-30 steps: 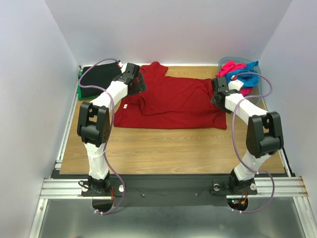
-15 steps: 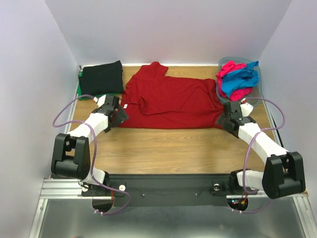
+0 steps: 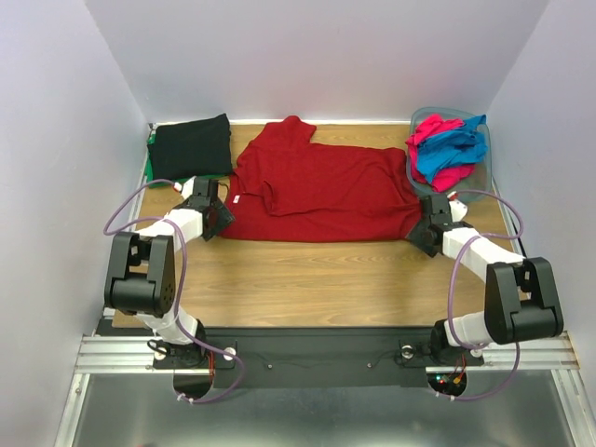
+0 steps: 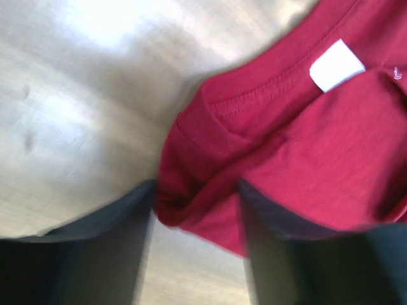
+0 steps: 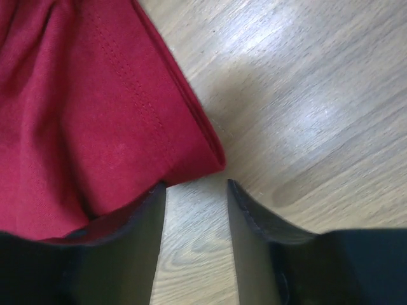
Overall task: Fold and stack the t-shirts
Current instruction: Fold the tshirt
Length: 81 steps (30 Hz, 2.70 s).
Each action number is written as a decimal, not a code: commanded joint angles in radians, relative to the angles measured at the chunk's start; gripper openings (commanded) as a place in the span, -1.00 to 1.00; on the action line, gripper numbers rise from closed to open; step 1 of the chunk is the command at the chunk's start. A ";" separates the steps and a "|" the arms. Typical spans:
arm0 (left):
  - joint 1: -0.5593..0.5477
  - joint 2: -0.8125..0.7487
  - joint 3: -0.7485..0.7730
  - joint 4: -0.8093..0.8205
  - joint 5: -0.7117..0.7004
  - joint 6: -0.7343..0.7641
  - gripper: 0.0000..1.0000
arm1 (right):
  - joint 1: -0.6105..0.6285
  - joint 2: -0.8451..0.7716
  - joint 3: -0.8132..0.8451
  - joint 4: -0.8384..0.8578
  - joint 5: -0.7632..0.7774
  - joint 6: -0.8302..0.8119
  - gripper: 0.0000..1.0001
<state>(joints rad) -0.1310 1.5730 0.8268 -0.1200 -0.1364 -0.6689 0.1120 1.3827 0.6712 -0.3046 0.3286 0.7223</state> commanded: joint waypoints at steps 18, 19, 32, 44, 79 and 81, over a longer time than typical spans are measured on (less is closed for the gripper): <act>0.004 -0.162 -0.124 -0.061 -0.031 -0.050 -1.00 | -0.084 -0.129 -0.068 0.084 0.004 -0.075 -0.99; 0.004 -0.177 -0.132 -0.073 -0.040 -0.057 -1.00 | -0.089 -0.166 -0.084 0.082 -0.002 -0.077 -0.99; 0.004 -0.360 -0.276 -0.170 -0.037 -0.156 -1.00 | -0.104 -0.241 -0.105 0.021 -0.167 -0.064 -0.34; 0.004 -0.364 -0.284 -0.167 -0.040 -0.156 -1.00 | -0.104 -0.076 -0.059 0.131 -0.223 -0.063 0.00; 0.004 -0.404 -0.261 -0.239 -0.080 -0.190 -1.00 | -0.107 -0.121 -0.073 0.057 0.004 -0.037 -0.99; 0.004 -0.421 -0.261 -0.259 -0.081 -0.210 -1.00 | -0.107 -0.168 -0.070 0.012 0.036 -0.024 -0.99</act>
<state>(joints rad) -0.1291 1.2003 0.5556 -0.3058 -0.1783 -0.8482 0.0124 1.3117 0.5896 -0.1978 0.2272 0.6743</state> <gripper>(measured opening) 0.047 0.032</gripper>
